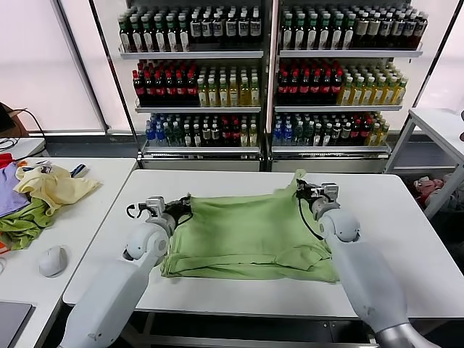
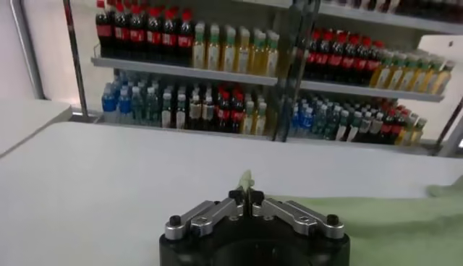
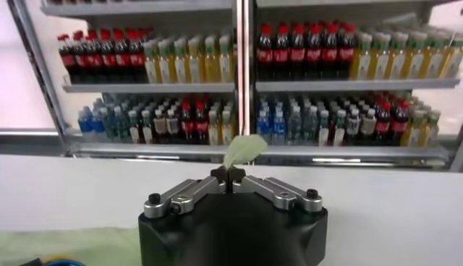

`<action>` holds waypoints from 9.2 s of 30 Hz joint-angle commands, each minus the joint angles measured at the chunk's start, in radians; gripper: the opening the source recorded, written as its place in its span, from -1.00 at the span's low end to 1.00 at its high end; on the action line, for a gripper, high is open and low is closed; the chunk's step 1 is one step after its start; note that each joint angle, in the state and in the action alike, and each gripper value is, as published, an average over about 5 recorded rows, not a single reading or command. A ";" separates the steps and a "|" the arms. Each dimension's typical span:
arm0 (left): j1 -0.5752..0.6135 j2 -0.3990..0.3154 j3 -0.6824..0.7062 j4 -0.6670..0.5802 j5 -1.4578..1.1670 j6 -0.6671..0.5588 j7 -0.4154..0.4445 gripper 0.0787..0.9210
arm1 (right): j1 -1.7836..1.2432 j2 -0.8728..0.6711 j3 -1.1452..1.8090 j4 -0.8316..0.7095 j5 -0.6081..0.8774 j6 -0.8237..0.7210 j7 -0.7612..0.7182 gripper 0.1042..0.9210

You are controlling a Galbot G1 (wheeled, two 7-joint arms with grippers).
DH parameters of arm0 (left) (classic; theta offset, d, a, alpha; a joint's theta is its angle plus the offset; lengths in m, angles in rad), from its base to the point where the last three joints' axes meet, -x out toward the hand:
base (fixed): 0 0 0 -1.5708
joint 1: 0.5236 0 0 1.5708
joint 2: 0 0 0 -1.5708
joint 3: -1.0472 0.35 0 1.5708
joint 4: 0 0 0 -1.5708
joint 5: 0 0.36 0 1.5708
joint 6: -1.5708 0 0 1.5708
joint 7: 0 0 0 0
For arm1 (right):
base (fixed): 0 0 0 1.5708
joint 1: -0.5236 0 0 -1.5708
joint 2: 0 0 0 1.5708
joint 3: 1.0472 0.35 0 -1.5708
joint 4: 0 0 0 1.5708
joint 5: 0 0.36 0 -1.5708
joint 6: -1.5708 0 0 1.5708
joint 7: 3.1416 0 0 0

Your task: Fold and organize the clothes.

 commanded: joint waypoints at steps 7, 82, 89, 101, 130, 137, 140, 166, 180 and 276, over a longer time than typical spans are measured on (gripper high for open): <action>0.254 0.106 -0.062 -0.290 0.005 0.024 0.002 -0.94 | -0.424 -0.032 0.188 0.415 -0.021 -0.013 0.016 -0.97; 0.476 -0.224 -0.150 -0.183 0.487 -0.103 -0.151 0.77 | -0.783 0.054 0.272 0.600 -0.145 0.008 0.076 0.76; 0.468 -0.227 -0.149 -0.156 0.477 -0.104 -0.152 0.51 | -0.778 0.053 0.271 0.600 -0.144 0.007 0.075 0.76; 0.463 -0.189 -0.169 -0.157 0.420 -0.124 -0.134 -0.31 | -0.774 0.055 0.271 0.604 -0.143 0.006 0.076 0.76; 0.515 0.099 -0.496 -0.638 -0.102 -0.064 -0.063 -0.89 | -0.766 0.075 0.248 0.631 -0.149 0.002 0.086 0.76; 0.480 -0.032 -0.374 -0.677 -0.332 -0.062 -0.070 -0.89 | -0.787 0.076 0.258 0.646 -0.153 0.003 0.086 0.76; 0.446 -0.089 -0.306 -0.642 -0.344 -0.062 -0.079 -0.89 | -0.793 0.077 0.262 0.649 -0.155 0.004 0.086 0.76; 0.207 -0.334 0.087 -0.230 0.026 -0.030 -0.126 -0.89 | -0.775 0.098 0.263 0.625 -0.163 0.012 0.084 0.76; 0.302 -0.257 0.075 -0.384 0.101 -0.060 0.034 -0.14 | -0.774 0.097 0.270 0.624 -0.161 0.013 0.083 0.76; 0.044 -0.386 0.086 -0.148 0.012 0.040 -0.151 -0.94 | -0.787 0.153 0.276 0.692 -0.170 0.050 0.071 0.76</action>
